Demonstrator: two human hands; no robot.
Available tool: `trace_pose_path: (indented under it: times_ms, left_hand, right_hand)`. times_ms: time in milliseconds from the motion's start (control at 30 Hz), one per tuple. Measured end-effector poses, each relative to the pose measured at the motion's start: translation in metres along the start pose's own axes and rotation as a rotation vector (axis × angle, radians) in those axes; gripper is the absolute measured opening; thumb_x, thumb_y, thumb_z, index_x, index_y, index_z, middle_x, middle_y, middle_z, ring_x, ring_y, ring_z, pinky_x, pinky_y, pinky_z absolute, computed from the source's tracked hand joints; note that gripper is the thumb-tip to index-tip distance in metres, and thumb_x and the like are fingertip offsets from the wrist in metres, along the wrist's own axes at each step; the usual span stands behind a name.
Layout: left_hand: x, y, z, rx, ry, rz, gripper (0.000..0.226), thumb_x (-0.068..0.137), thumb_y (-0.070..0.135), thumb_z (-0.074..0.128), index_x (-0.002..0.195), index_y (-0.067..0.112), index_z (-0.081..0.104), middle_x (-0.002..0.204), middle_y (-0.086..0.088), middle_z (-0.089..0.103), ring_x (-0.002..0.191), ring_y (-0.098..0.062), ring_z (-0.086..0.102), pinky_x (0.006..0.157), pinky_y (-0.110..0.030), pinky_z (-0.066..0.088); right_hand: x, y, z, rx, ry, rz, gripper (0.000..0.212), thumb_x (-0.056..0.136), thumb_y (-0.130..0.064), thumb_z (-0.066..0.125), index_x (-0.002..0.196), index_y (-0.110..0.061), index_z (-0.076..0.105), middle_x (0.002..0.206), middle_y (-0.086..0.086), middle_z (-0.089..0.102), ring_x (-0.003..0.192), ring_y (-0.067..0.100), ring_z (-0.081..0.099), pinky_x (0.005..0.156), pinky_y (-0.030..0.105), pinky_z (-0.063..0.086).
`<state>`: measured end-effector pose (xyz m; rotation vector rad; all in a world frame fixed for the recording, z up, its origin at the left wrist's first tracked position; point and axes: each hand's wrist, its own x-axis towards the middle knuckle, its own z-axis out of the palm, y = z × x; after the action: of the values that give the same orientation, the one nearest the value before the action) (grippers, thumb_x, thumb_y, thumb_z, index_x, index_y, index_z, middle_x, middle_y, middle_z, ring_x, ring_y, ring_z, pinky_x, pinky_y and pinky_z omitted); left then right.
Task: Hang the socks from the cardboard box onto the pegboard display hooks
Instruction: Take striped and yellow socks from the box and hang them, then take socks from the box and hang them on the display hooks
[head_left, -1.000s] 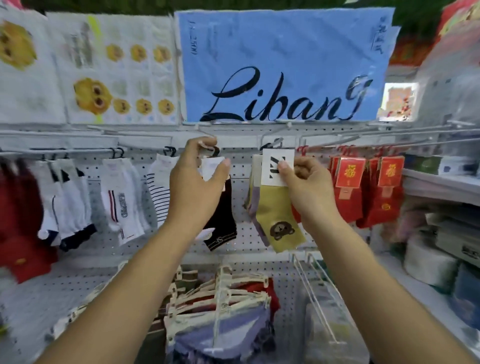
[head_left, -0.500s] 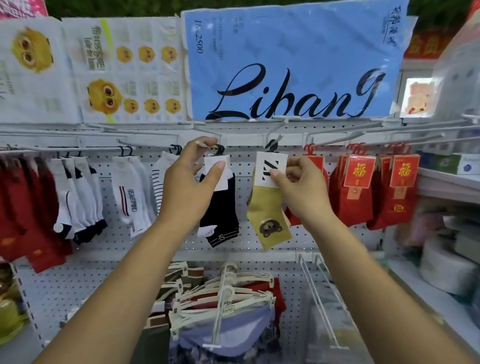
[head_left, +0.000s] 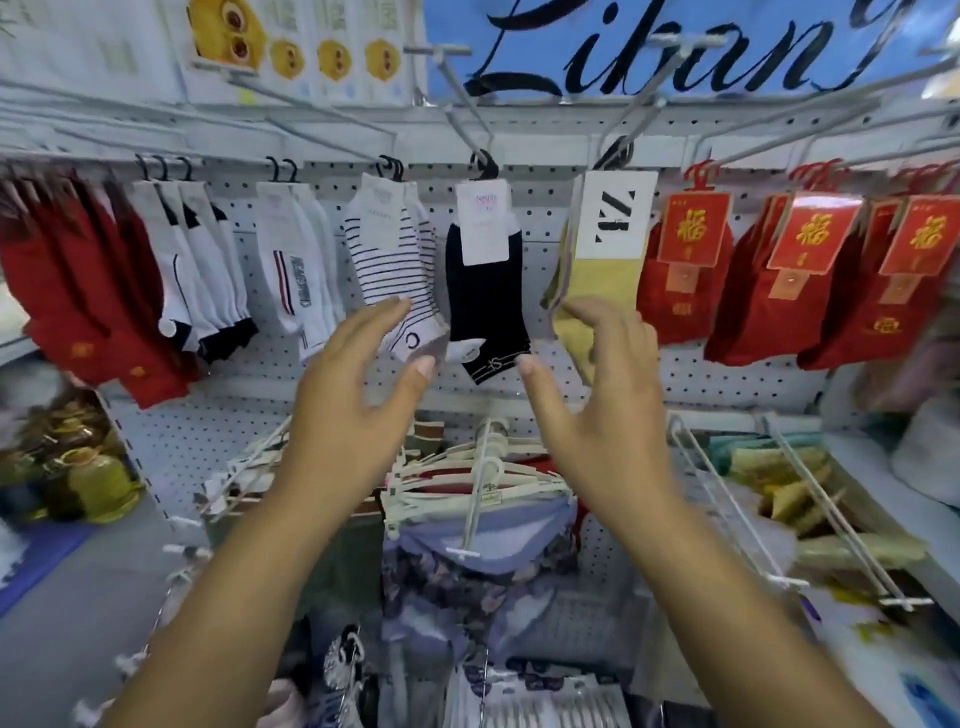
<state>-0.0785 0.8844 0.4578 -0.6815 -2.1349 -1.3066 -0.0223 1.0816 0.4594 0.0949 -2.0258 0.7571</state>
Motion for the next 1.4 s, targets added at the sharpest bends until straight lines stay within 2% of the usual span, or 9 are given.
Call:
trace_pose_path:
  times_ms: [133,333,533,700,767,900,1100,1267,1400]
  left_hand:
    - [-0.044,-0.031,-0.032,0.095,-0.026,-0.084,0.048,0.096,0.04,0.064,0.143,0.036,0.054,0.152,0.016,0.048,0.143,0.0,0.038,0.12,-0.041,0.034]
    - [-0.127,-0.088,-0.117,0.24,0.014,-0.282,0.046,0.096,0.028,0.069,0.141,0.023,0.059,0.15,0.005,0.052,0.141,-0.009,0.042,0.114,-0.012,0.026]
    - [-0.232,-0.138,-0.228,0.352,0.032,-0.499,0.046,0.092,0.017,0.074,0.137,0.01,0.061,0.144,-0.008,0.057,0.135,-0.021,0.05,0.115,-0.027,0.034]
    - [-0.334,-0.178,-0.312,0.39,0.042,-0.672,0.044,0.092,0.022,0.074,0.134,0.012,0.062,0.133,0.004,0.057,0.122,-0.009,0.051,0.105,-0.005,0.027]
    - [-0.37,-0.19,-0.342,0.396,0.029,-0.768,0.046,0.091,0.024,0.075,0.133,0.008,0.063,0.134,0.001,0.059,0.125,-0.009,0.051,0.107,-0.007,0.028]
    - [-0.429,-0.202,-0.392,0.406,0.007,-0.977,0.05,0.091,0.021,0.075,0.136,0.005,0.061,0.14,-0.011,0.061,0.132,-0.028,0.054,0.112,-0.038,0.04]
    - [-0.486,-0.212,-0.449,0.425,0.052,-1.152,0.055,0.094,0.031,0.07,0.144,0.014,0.054,0.148,-0.002,0.054,0.137,-0.02,0.048,0.108,-0.019,0.029]
    - [-0.508,-0.231,-0.486,0.435,0.217,-1.259,0.056,0.094,0.032,0.07,0.145,0.018,0.052,0.136,0.014,0.047,0.126,0.002,0.038,0.096,0.008,0.013]
    - [-0.513,-0.264,-0.513,0.464,0.326,-1.334,0.06,0.093,0.039,0.068,0.147,0.02,0.049,0.147,0.006,0.051,0.136,-0.011,0.043,0.108,-0.012,0.024]
  right_hand:
    - [-0.049,-0.029,0.035,0.054,-0.239,0.018,0.04,0.097,-0.028,0.066,0.133,-0.012,0.057,0.132,0.001,0.056,0.127,0.018,0.047,0.105,0.022,0.035]
    - [-0.123,-0.088,0.103,0.155,-0.475,0.048,0.046,0.099,-0.041,0.056,0.139,-0.02,0.052,0.141,-0.005,0.049,0.133,0.009,0.039,0.107,0.007,0.021]
    - [-0.211,-0.17,0.187,0.231,-0.693,0.135,0.046,0.095,-0.033,0.066,0.136,-0.014,0.056,0.136,0.004,0.057,0.127,0.02,0.049,0.103,0.023,0.036]
    - [-0.3,-0.237,0.248,0.332,-0.953,0.248,0.048,0.092,-0.032,0.069,0.135,-0.015,0.057,0.131,0.003,0.06,0.124,0.021,0.054,0.106,0.037,0.043]
    - [-0.334,-0.26,0.266,0.388,-1.028,0.293,0.046,0.091,-0.033,0.069,0.132,-0.018,0.058,0.128,0.0,0.062,0.12,0.02,0.058,0.102,0.042,0.047]
    - [-0.386,-0.293,0.296,0.386,-1.18,0.321,0.047,0.086,-0.037,0.073,0.129,-0.026,0.057,0.121,-0.008,0.064,0.113,0.012,0.059,0.092,0.024,0.045]
    - [-0.412,-0.323,0.345,0.407,-1.467,0.34,0.066,0.081,-0.034,0.081,0.139,-0.029,0.049,0.132,-0.016,0.059,0.126,0.009,0.057,0.105,0.044,0.049]
    - [-0.412,-0.353,0.4,0.406,-1.593,0.215,0.056,0.082,-0.036,0.08,0.122,-0.054,0.045,0.124,-0.036,0.052,0.115,-0.02,0.05,0.097,0.011,0.042]
    - [-0.415,-0.389,0.465,0.435,-1.688,0.103,0.06,0.084,-0.033,0.079,0.136,-0.03,0.049,0.127,-0.018,0.056,0.119,0.004,0.054,0.102,0.027,0.044]
